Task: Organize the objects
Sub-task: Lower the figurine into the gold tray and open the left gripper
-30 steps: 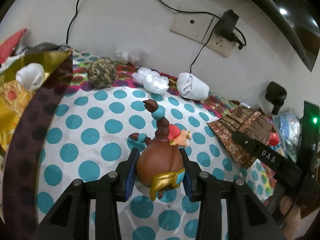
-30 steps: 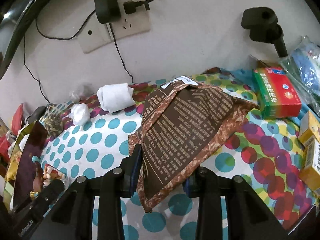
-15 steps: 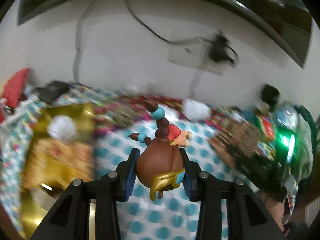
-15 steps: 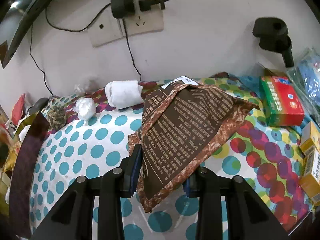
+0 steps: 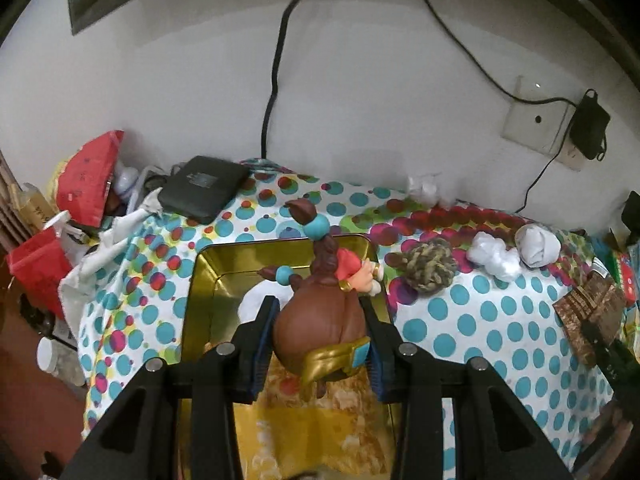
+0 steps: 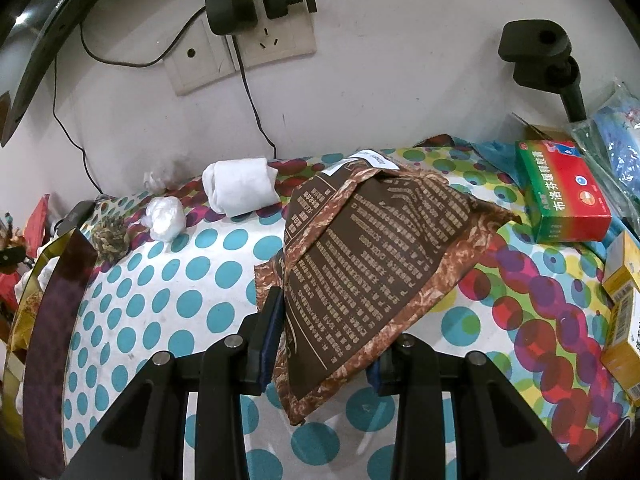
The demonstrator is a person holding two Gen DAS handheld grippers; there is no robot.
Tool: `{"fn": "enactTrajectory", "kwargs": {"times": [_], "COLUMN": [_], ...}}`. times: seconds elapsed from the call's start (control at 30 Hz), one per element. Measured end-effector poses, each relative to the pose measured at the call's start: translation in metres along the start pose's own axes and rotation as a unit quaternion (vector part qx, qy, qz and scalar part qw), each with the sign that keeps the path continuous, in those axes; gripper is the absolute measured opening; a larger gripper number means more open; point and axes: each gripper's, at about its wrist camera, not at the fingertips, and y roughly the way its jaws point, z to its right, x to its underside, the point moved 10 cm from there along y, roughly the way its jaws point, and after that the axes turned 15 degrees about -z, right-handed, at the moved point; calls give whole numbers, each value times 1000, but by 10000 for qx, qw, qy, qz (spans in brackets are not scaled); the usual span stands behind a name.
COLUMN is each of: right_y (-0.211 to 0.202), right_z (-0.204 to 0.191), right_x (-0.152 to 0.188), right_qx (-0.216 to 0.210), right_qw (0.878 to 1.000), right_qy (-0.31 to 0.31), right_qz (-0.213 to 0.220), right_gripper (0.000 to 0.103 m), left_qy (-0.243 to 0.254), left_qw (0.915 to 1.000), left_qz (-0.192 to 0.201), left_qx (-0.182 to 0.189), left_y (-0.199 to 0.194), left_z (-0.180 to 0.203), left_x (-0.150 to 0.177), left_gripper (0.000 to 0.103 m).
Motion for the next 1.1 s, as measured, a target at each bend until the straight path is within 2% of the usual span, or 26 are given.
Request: {"fn": "enactTrajectory", "kwargs": {"times": [0.13,0.27,0.73,0.8,1.1], "right_y": [1,1,1,1,3], "right_z": [-1,0,0,0,-2], "right_x": [0,0,0,1,1], "right_qx": [25,34,64,73,122], "right_qw": [10000,10000,10000,9999,9999], "right_qy": [-12,-18,-49,-55,-80], "right_qz": [-14,-17,-28,-43,-50], "right_gripper": [33,33,33,33,33], "left_qy": [241,107,65,-46,-161], "left_qw": [9994,9985,9951,9950,9952], "left_qz": [-244,-456,-969,-957,-946], "left_qx": [37,299,180,281,170], "left_y": [25,42,84,85,86], "left_z": [6,9,8,5,-4], "left_x": [-5,-7,-4,-5,-6], "left_gripper": [40,40,39,40,42]}}
